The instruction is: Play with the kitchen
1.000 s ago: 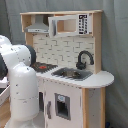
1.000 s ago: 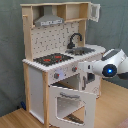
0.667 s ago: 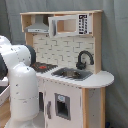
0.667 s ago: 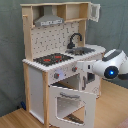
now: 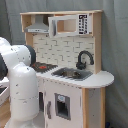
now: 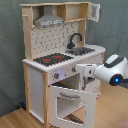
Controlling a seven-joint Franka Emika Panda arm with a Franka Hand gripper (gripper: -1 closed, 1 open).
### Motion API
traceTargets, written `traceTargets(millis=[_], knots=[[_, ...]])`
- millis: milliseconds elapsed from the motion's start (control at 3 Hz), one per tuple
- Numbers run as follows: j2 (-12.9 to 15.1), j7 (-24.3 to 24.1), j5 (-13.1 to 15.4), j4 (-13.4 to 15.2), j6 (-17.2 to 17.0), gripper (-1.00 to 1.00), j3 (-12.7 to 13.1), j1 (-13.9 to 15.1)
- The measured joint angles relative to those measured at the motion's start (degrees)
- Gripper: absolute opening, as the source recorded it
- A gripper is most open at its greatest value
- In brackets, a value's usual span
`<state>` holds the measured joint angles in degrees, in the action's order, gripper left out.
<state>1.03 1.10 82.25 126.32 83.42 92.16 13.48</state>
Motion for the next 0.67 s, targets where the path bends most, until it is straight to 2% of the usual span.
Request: traceTargets(millis=[667], knots=[[0.02,0.59,10.48,5.26,0.96,1.00,0.02,0.14]])
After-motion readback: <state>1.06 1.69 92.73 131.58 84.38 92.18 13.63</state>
